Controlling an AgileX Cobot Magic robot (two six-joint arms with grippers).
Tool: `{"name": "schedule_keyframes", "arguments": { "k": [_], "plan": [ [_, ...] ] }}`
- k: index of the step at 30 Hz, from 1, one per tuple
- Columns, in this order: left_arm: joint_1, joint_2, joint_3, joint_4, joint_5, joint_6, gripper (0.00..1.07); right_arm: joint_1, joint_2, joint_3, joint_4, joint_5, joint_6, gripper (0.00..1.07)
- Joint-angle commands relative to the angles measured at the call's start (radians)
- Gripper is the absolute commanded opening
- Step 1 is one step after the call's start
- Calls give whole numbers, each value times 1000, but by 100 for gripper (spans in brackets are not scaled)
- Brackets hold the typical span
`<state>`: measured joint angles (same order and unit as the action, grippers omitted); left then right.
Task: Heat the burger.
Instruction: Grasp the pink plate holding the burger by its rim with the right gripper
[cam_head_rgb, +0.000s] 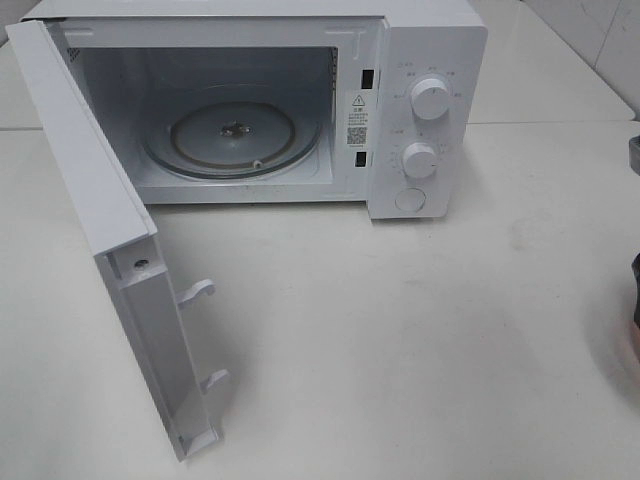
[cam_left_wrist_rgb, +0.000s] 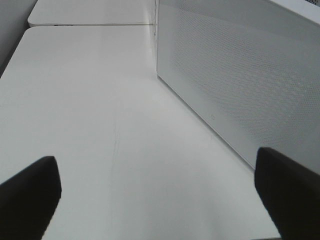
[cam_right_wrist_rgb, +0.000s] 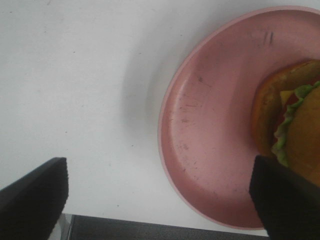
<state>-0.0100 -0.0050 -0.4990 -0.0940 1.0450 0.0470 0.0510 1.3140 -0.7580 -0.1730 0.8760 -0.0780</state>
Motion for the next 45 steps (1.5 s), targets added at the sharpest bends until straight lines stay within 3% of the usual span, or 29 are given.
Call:
{"name": "schedule_keyframes", "arguments": {
  "k": [1,13,41,45],
  "plan": [
    [-3,-22,2,-4,-8,-2,101,-35,31,8,-11,-32,16,93],
    [-3,-22,2,-4,-8,-2,101,-97,192,8,1,-134,30,89],
    [-3,-22,2,-4,-8,-2,101,-97,459,20,-7,-324,92,82],
    [-3,-22,2,-4,-8,-2,101,-97,474,20,-16,-324,142,69]
  ]
}}
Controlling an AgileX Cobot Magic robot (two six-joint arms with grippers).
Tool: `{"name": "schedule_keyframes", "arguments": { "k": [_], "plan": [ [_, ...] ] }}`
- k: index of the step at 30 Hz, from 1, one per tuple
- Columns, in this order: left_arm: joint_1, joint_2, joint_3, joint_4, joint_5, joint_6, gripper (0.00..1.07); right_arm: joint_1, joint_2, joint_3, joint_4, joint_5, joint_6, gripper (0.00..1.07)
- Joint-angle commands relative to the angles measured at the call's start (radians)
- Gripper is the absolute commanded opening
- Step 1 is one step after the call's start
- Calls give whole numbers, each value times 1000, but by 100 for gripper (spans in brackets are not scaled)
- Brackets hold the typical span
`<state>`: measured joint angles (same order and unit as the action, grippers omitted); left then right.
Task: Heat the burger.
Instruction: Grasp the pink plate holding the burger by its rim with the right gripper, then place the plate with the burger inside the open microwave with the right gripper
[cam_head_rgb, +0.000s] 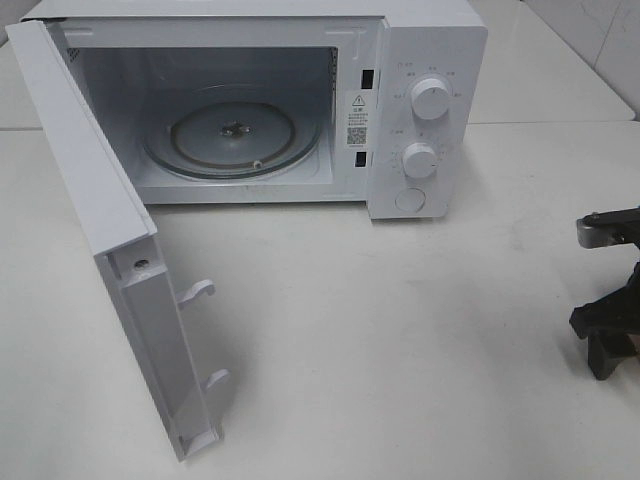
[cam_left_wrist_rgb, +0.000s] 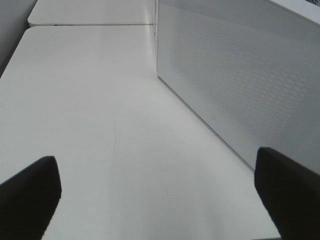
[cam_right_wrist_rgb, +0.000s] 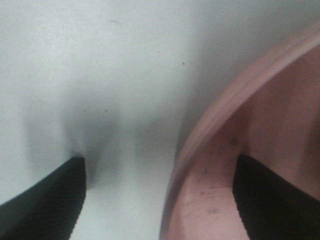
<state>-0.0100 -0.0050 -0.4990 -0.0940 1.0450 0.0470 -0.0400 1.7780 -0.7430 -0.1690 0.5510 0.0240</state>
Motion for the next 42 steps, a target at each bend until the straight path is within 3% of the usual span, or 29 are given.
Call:
{"name": "schedule_keyframes", "arguments": {
  "k": [1,2,3,4,5,6,7,9,23,42],
  "plan": [
    [-3,-22,2,-4,-8,-2,101,-6,11,5,-44,1,69,58],
    [-3,-22,2,-4,-8,-2,101,-6,11,5,-44,1,69,58],
    [-3,-22,2,-4,-8,-2,101,-6,11,5,-60,1,88,51],
    [-3,-22,2,-4,-8,-2,101,-6,11,5,-81,6,128,34],
    [-3,-22,2,-4,-8,-2,101,-6,11,5,-81,6,128,34],
    [-3,-22,2,-4,-8,-2,101,-6,11,5,-89,9,167,19],
    [-3,-22,2,-4,-8,-2,101,-6,11,5,-89,9,167,19],
    [-3,-22,2,-4,-8,-2,101,-6,11,5,-89,14,205,0],
    [-3,-22,2,-4,-8,-2,101,-3,-19,5,-101,37,225,0],
    [-3,-22,2,-4,-8,-2,101,185,-36,5,-386,191,470,0]
  ]
}}
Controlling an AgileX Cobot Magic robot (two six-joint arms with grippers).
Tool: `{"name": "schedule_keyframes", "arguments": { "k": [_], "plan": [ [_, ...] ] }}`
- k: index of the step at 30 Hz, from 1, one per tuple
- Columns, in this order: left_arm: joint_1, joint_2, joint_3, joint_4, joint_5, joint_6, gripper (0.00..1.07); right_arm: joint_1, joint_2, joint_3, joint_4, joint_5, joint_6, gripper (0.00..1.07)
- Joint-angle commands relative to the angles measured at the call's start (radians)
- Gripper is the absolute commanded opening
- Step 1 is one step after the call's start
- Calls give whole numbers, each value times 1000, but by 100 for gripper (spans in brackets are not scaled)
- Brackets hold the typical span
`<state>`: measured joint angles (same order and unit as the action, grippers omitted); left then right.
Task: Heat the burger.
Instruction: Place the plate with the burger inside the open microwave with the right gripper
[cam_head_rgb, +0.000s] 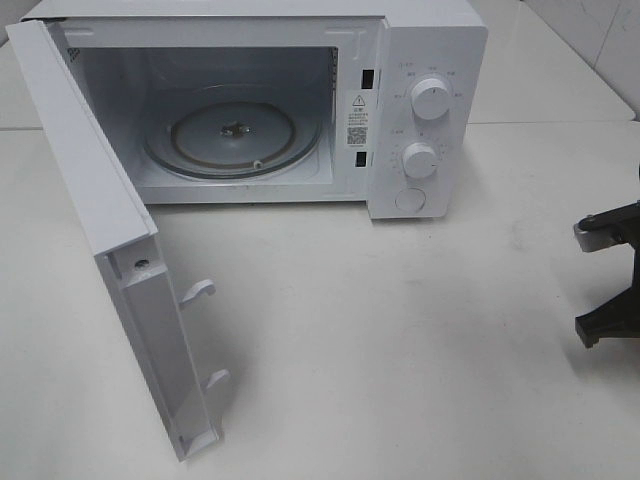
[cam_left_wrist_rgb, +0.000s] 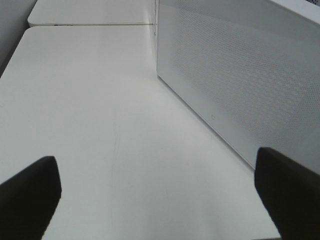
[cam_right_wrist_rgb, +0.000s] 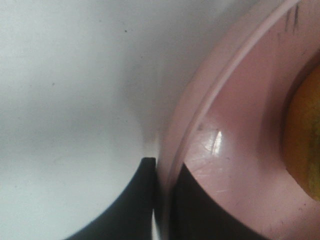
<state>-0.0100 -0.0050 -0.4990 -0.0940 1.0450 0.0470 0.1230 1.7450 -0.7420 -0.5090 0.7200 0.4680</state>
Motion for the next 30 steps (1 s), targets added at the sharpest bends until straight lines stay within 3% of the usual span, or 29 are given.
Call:
{"name": "schedule_keyframes", "arguments": {
  "k": [1,15,30],
  "plan": [
    [-3,-22,2,-4,-8,-2,101,38,-3,4,-61,40,36,0],
    [-3,-22,2,-4,-8,-2,101,138,-11,4,-121,151,85,0],
    [-3,-22,2,-4,-8,-2,101,210,-180,73,-135,180,114,0]
  ]
}}
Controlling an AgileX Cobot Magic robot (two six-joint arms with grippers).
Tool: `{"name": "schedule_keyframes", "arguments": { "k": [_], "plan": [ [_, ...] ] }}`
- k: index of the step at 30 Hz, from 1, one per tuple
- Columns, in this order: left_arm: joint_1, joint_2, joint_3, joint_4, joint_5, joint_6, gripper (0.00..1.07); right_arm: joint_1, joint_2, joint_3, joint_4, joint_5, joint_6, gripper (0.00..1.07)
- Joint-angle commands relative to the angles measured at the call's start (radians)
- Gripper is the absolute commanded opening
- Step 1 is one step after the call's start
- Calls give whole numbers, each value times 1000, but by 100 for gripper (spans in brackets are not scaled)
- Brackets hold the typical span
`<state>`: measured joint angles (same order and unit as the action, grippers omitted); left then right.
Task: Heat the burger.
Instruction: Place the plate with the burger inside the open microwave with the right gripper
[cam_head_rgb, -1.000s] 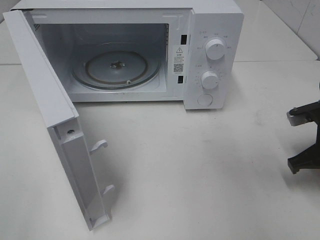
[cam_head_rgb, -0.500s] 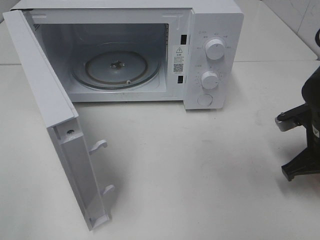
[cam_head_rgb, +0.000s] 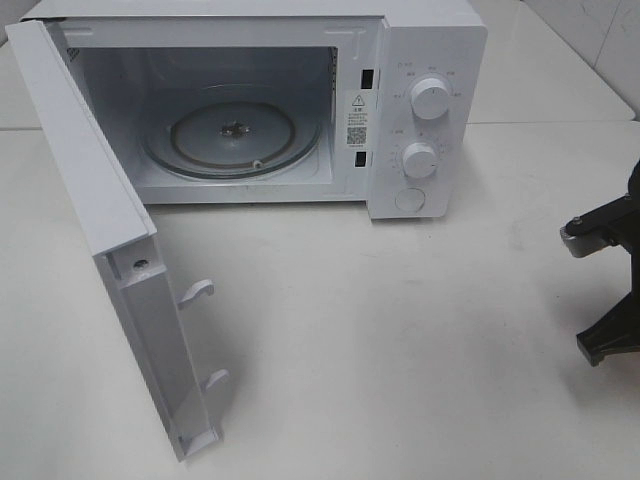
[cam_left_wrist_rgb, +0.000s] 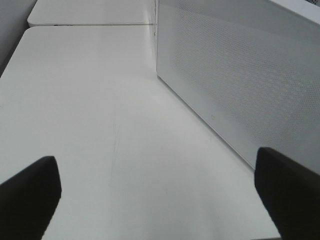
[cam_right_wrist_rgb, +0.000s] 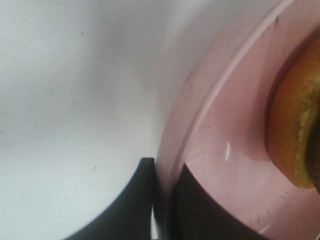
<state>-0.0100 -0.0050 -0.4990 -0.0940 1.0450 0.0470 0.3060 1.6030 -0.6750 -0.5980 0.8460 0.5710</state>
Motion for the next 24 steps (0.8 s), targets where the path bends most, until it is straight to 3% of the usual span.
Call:
{"name": "schedule_keyframes", "arguments": {
  "k": [1,7,9,24],
  "plan": [
    [-3,-22,2,-4,-8,-2,101,53,-56,6,-46,75,11,0],
    [-3,-22,2,-4,-8,-2,101,103,-91,6,-46,112,6,1],
    [-3,-22,2,-4,-8,-2,101,169,-114,6,-47,134,-5,1],
    [-3,-22,2,-4,-8,-2,101,362,-139,6,-58,160,-29,1]
  ]
}}
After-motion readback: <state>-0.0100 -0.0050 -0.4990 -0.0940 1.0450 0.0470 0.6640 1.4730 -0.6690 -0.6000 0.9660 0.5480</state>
